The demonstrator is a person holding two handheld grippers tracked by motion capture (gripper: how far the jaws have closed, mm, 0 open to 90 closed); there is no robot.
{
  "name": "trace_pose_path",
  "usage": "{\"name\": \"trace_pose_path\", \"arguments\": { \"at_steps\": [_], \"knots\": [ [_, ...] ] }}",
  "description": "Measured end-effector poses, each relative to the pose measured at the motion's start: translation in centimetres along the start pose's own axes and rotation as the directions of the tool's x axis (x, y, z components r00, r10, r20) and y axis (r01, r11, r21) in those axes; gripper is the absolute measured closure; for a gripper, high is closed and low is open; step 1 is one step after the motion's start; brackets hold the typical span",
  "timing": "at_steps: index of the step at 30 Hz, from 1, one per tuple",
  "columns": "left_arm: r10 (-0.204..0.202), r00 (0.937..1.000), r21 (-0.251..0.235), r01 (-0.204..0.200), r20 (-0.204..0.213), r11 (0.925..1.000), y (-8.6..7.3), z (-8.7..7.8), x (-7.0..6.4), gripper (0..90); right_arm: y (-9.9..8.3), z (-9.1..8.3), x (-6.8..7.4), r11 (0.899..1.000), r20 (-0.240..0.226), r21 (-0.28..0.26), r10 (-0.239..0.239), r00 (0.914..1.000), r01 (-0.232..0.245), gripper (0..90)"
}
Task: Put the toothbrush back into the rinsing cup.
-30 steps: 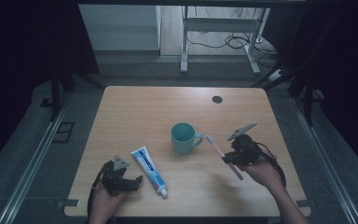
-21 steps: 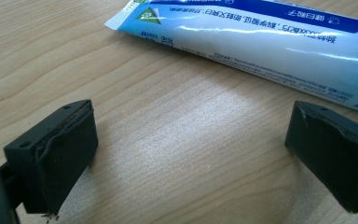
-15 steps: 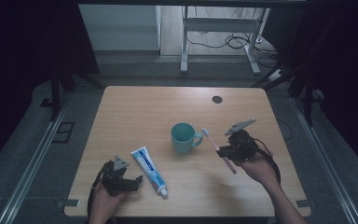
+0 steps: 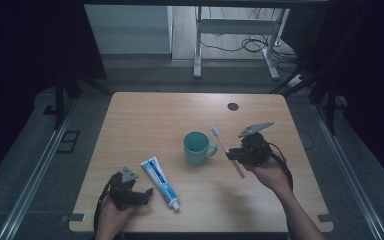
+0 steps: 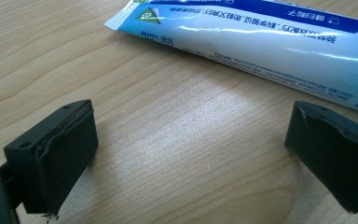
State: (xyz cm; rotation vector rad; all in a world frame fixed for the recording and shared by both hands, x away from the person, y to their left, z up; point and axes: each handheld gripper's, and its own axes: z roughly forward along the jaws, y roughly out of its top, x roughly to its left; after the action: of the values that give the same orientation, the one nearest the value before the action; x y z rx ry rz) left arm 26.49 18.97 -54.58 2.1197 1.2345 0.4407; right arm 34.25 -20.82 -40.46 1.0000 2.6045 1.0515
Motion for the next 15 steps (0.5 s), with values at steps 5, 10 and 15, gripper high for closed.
{"name": "trace_pose_path", "arguments": {
  "at_steps": [5,10,15],
  "knots": [
    [0.004,1.0,0.0,-0.004,0.0,1.0,0.0,0.0,0.0,2.3,0.7,0.3,0.1,0.999,-0.004,-0.037,0.0,1.0,-0.001,78.4],
    [0.005,1.0,0.001,-0.005,0.0,1.0,0.0,0.0,0.0,2.4,1.4,0.6,0.1,0.997,-0.006,-0.08,0.006,1.0,-0.007,78.4],
    [0.005,1.0,0.0,-0.005,0.0,1.0,0.0,0.0,0.0,2.4,1.9,0.9,0.0,0.994,0.002,-0.11,0.006,1.0,-0.006,78.4]
  ]
}}
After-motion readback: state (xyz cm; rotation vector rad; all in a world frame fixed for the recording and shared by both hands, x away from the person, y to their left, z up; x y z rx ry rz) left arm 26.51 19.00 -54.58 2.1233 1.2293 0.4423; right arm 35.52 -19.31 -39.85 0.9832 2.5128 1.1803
